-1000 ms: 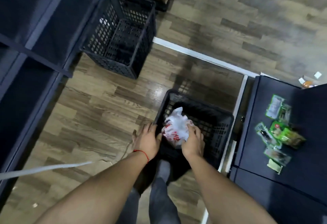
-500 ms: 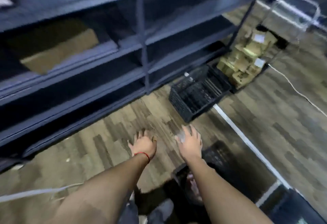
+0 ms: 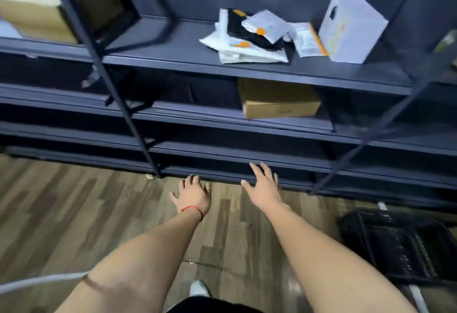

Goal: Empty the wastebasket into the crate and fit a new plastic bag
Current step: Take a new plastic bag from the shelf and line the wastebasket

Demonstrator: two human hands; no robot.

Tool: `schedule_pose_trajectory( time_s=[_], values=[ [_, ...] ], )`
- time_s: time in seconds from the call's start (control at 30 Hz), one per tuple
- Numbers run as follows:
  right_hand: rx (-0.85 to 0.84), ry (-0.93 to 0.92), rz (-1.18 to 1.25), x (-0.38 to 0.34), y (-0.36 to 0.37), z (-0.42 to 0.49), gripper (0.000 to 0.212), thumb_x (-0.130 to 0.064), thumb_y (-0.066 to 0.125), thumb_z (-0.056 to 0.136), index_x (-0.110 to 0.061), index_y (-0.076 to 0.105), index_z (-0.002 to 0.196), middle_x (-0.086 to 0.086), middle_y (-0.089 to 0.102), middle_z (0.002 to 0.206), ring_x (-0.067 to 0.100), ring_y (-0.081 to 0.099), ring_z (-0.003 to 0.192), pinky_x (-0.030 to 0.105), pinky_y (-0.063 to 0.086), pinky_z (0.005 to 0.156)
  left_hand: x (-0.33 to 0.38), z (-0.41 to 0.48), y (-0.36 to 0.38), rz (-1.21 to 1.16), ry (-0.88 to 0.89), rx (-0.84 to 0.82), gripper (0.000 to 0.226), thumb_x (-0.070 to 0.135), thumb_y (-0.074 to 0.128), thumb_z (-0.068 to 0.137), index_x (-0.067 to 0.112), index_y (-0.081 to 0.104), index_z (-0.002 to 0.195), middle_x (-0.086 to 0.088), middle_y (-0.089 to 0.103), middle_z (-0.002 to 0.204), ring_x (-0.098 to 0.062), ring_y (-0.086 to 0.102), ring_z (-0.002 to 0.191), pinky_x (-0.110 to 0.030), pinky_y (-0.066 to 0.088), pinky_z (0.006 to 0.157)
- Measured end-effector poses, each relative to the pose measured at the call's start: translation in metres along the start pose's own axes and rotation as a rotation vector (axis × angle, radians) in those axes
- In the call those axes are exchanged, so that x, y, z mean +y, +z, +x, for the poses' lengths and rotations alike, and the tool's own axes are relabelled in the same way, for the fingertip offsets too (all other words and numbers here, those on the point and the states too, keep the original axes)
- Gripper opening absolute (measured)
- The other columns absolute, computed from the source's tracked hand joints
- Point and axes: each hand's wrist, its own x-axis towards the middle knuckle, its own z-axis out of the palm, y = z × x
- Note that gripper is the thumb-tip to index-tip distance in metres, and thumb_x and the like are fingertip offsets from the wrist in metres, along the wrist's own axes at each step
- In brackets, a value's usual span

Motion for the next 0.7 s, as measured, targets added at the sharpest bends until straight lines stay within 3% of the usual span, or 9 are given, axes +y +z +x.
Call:
schedule_pose_trajectory(
  time_s=[0.37, 0.7],
  values=[
    [-0.282, -0.481, -0.189, -0.23, 0.12, 0.066, 0.062, -0.052, 0.049, 0.093, -0.033, 0.029, 0.149, -0.013, 0.003, 0.161, 0.03, 0.006, 0.147, 0.048, 0.023, 0.115, -0.188, 0.065, -0.128, 0.005, -0.22, 0.219, 0.044, 0.044, 0.033, 0.099, 0.026, 0.046, 0.137, 0.004, 0.044, 0.145, -0.021, 0.026, 0.14, -0.061, 0.015, 0.114],
    [-0.465, -0.792, -0.352, -0.397, 0.231, 0.105, 0.061, -0.053, 0.047, 0.094, -0.034, 0.029, 0.148, -0.011, 0.006, 0.161, 0.023, 0.012, 0.144, 0.048, 0.02, 0.113, -0.342, 0.096, -0.212, -0.02, -0.589, 0.389, 0.045, 0.046, 0.036, 0.098, 0.024, 0.045, 0.137, 0.004, 0.046, 0.143, -0.021, 0.03, 0.137, -0.063, 0.016, 0.114]
  ],
)
